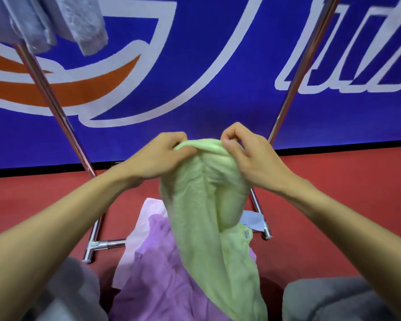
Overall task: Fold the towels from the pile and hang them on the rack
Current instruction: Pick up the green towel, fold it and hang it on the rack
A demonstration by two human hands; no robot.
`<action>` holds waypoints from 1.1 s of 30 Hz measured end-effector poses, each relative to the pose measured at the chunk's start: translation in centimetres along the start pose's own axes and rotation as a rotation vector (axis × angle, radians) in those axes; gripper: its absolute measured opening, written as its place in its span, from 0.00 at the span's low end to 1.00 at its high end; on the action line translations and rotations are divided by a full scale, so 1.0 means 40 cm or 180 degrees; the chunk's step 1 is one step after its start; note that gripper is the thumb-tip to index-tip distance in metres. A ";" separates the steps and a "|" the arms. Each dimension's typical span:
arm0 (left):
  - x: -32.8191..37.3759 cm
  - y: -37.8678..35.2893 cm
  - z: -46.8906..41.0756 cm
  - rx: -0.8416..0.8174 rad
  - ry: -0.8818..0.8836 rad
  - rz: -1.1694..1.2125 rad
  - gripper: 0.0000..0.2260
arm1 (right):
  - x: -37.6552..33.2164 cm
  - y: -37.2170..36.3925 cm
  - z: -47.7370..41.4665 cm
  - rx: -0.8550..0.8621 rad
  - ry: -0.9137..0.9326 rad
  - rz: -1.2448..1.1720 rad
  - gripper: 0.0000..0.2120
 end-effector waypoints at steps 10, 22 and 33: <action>-0.010 -0.002 0.054 0.0021 -0.0443 -0.0746 0.18 | 0.035 0.037 0.072 -0.1095 0.0034 0.2020 0.18; -0.065 0.044 0.104 -0.0627 0.0037 -0.1170 0.12 | 0.027 0.065 0.001 -0.0034 -0.0376 0.0853 0.16; -0.062 0.086 0.063 0.0504 0.0641 -0.0137 0.11 | 0.059 0.020 0.029 -0.0618 -0.0629 0.1066 0.25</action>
Point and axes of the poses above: each hand's wrist, its own z-axis away from the middle knuckle, its own y-axis out of the back of the hand, x = y × z, the point moved 6 cm from there along -z, towards the middle knuckle, and after that the axes turned 14 degrees about x, right-handed, at the moved point
